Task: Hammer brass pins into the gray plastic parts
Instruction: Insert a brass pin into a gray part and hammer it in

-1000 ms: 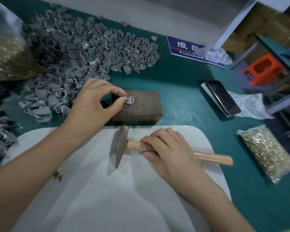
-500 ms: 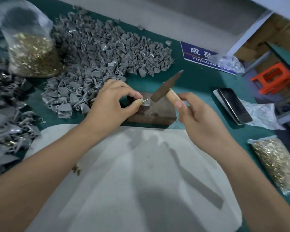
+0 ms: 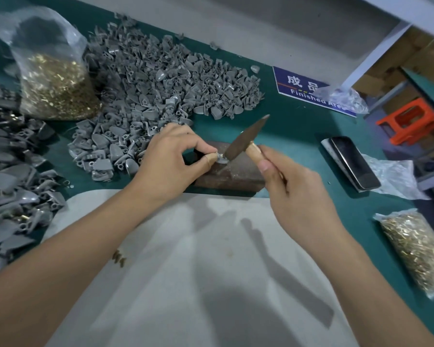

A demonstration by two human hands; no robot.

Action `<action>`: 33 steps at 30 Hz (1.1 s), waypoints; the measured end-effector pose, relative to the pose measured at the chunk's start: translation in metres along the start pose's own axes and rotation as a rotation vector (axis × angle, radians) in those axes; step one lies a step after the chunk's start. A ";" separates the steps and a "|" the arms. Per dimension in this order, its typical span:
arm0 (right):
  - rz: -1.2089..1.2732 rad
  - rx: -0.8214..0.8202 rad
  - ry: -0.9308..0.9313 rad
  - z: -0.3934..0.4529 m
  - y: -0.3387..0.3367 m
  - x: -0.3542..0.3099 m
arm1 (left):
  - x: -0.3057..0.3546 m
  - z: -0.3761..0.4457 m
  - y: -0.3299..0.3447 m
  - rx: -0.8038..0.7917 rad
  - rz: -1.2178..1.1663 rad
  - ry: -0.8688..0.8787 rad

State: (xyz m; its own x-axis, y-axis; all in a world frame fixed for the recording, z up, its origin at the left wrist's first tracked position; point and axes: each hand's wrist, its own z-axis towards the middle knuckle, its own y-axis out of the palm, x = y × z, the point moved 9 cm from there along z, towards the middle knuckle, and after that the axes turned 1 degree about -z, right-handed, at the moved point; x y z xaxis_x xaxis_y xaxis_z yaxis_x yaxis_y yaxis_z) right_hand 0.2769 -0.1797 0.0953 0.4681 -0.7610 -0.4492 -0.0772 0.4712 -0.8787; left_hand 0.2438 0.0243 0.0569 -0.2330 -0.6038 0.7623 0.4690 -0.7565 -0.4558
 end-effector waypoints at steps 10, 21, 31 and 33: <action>0.045 0.069 0.022 -0.001 -0.005 -0.002 | 0.000 -0.001 0.001 -0.005 -0.011 0.005; 0.051 0.068 0.014 -0.008 -0.002 -0.005 | -0.002 0.000 0.002 -0.014 -0.001 -0.001; 0.001 0.036 -0.247 -0.068 -0.003 0.014 | 0.004 -0.003 0.000 0.011 0.064 -0.010; -0.050 -0.006 -0.273 -0.084 0.009 0.019 | 0.006 -0.004 0.000 0.009 0.049 -0.010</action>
State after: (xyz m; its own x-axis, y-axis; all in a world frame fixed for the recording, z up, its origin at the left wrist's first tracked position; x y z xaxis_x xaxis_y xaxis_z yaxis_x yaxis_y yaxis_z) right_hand 0.2106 -0.2271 0.0653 0.6917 -0.6342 -0.3455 -0.0525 0.4330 -0.8999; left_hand 0.2387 0.0198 0.0597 -0.2008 -0.6373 0.7440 0.4875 -0.7237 -0.4884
